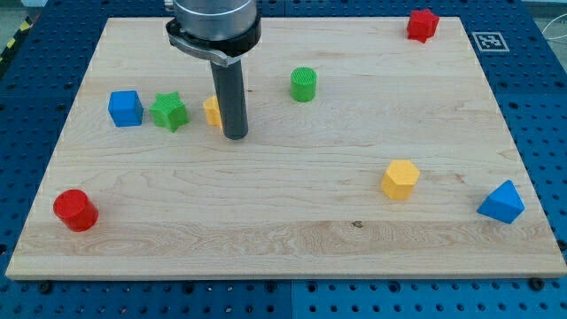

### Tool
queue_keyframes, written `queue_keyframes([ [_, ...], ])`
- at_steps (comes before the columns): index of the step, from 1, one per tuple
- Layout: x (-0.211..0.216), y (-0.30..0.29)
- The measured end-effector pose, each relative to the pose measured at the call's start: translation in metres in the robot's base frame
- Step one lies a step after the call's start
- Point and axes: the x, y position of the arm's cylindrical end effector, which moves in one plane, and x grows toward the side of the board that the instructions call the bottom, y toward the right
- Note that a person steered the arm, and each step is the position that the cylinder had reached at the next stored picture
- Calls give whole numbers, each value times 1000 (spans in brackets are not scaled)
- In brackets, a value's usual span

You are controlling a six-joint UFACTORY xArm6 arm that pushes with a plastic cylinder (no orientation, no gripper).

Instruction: Slide the red circle closer to the blue cube

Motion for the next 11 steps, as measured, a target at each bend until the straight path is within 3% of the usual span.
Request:
queue_keyframes([
  [2,25,0],
  [4,133,-42],
  [5,159,-61],
  [7,143,-80],
  [8,178,-82],
  [10,179,-86],
  [11,178,-131],
])
